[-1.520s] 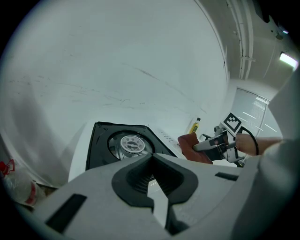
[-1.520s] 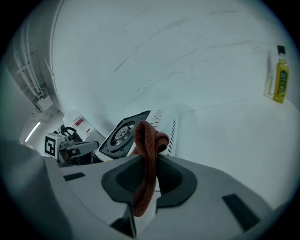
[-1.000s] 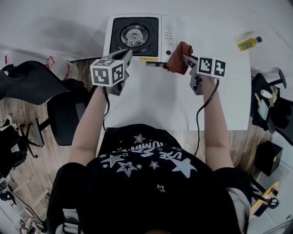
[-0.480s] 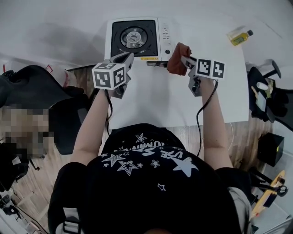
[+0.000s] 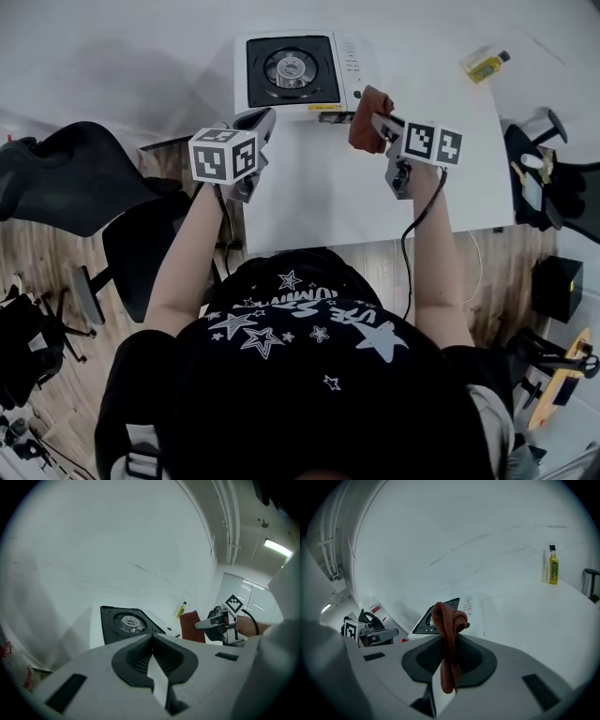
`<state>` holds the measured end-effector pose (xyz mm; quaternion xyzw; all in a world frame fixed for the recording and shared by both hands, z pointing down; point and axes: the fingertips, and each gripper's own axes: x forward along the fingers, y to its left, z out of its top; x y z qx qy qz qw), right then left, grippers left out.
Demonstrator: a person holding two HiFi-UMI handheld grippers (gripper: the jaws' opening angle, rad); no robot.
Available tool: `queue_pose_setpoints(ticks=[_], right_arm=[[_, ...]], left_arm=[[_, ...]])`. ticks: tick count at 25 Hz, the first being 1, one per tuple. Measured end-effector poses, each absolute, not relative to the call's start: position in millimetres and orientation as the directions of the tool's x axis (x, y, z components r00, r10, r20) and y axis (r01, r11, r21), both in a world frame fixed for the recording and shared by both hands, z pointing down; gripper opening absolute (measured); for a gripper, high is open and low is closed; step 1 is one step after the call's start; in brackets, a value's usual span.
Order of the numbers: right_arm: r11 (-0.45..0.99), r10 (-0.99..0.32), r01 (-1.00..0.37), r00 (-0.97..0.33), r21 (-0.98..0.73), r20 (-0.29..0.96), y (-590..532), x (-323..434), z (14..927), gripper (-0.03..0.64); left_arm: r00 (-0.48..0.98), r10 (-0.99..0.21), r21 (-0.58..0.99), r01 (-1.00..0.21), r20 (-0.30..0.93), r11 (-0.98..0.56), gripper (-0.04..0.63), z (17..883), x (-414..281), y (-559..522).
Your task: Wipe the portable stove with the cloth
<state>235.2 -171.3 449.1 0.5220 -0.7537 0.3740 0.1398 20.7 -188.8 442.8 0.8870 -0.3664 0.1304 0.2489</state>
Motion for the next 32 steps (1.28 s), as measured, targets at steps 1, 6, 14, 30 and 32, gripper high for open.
queue_pose_setpoints(ticks=[1, 6, 14, 30, 32], right_arm=[[0.178, -0.686, -0.892, -0.415, -0.415, 0.597, -168, 230, 446, 0.064], [0.187, -0.71, -0.895, -0.408, -0.406, 0.574, -146, 202, 430, 0.064], [0.187, -0.745, -0.903, -0.387, -0.387, 0.543, -91, 154, 416, 0.064], [0.095, -0.801, -0.914, -0.305, -0.394, 0.515, 30, 74, 442, 0.064], [0.086, -0.805, -0.916, -0.295, -0.392, 0.514, 40, 69, 447, 0.064]], left_arm=[[0.702, -0.583, 0.346, -0.711, 0.409, -0.612, 0.008, 441, 18, -185], [0.726, -0.57, 0.347, -0.686, 0.384, -0.64, 0.008, 433, 3, -165], [0.759, -0.542, 0.342, -0.649, 0.361, -0.68, 0.008, 425, -29, -115], [0.839, -0.432, 0.274, -0.524, 0.331, -0.806, 0.008, 426, -76, 1], [0.844, -0.422, 0.278, -0.515, 0.331, -0.811, 0.008, 428, -78, 9]])
